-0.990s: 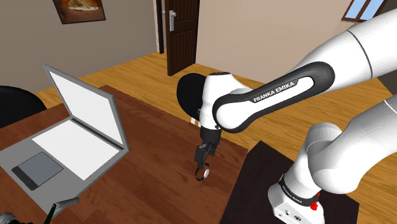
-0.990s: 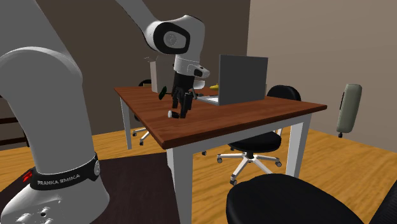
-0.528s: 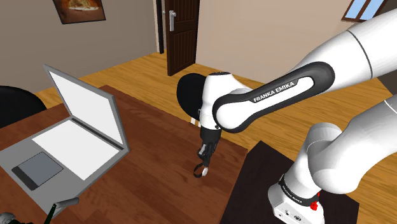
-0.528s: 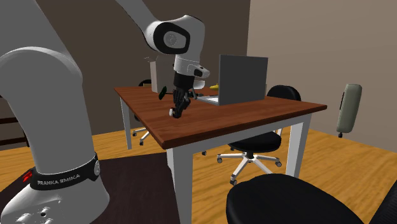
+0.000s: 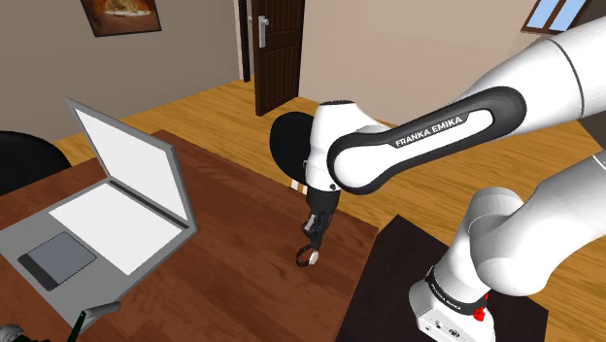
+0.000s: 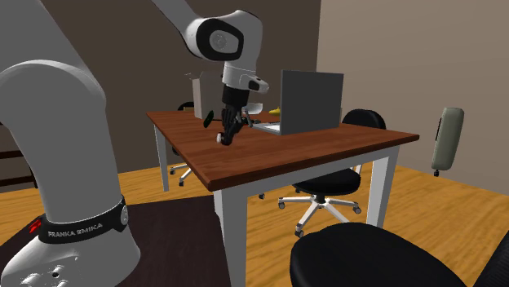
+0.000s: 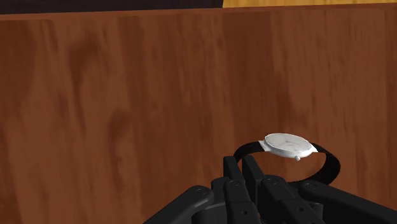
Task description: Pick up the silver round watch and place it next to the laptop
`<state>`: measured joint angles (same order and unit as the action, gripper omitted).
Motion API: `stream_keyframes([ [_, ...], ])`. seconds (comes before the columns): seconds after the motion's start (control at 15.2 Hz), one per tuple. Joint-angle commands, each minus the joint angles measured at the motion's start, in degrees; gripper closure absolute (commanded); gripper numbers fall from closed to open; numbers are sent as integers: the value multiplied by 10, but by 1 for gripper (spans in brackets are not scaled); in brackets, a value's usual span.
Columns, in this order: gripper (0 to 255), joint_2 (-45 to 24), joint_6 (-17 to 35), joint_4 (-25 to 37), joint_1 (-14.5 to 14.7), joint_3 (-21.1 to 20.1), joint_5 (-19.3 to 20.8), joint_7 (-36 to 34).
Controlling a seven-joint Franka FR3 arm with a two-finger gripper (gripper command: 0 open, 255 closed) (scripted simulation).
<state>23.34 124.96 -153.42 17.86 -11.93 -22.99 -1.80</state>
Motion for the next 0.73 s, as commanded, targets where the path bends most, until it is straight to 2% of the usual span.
stream_keyframes([
  [0.0, 255, 11, -20, 9, -2, 2, 4, -5],
  [0.66, 255, 54, -108, 56, -6, 11, 21, -26],
])
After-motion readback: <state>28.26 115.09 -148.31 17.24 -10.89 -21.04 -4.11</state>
